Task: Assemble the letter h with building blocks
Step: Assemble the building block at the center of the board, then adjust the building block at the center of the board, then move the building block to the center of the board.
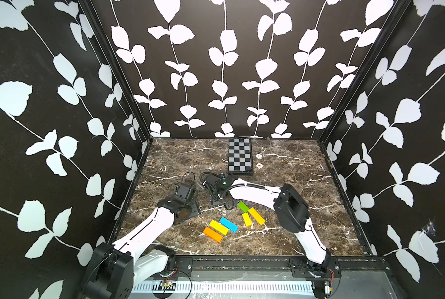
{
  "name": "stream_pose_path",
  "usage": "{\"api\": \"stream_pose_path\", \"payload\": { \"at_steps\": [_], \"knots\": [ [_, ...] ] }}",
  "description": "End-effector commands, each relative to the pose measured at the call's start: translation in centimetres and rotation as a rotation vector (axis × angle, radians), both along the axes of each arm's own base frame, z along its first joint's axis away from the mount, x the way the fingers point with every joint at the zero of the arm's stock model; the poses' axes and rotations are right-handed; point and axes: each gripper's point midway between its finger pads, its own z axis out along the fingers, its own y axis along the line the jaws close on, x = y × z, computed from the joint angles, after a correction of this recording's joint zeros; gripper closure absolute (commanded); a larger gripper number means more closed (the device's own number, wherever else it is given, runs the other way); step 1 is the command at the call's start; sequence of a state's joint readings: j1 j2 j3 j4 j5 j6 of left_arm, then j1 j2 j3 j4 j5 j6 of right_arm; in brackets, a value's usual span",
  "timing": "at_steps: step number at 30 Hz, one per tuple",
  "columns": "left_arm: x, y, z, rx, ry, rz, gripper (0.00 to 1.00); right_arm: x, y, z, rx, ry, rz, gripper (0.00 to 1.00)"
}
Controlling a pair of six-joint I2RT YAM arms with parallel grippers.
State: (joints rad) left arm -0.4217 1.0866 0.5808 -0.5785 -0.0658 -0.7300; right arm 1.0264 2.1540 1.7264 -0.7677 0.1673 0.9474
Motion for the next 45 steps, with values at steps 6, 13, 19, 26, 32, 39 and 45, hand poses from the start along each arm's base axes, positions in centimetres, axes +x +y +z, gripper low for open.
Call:
{"api": "stream_pose_path", "payload": {
  "at_steps": [6,13,19,26,32,39,45],
  "knots": [
    [0.0,0.6,1.1,0.026,-0.024,0.001,0.35,-1.4,-6.4,4.3,-0.049,-0.044,0.078,0.12],
    [0.3,0.8,1.1,0.039,-0.027,0.007,0.35,-4.4,-13.9,0.9,-0.158,0.069,0.085,0.19],
    [0.6,0.4,1.3,0.029,-0.023,0.008,0.36,-6.4,-18.2,-1.8,-0.243,0.123,0.034,0.21],
    [0.7,0.4,1.2,0.033,-0.019,0.005,0.36,-6.7,-24.2,-2.4,-0.298,0.147,-0.103,0.35],
    [0.8,0.4,1.1,0.031,-0.015,0.020,0.35,-5.1,-21.8,0.7,-0.173,0.100,-0.036,0.28],
    [0.7,0.9,1.6,0.042,-0.026,0.041,0.34,-3.4,-15.6,1.0,-0.149,0.066,0.088,0.17],
    [0.4,1.6,1.7,0.051,-0.026,0.057,0.33,-3.1,-12.3,-1.1,-0.131,0.104,0.169,0.19]
  ]
}}
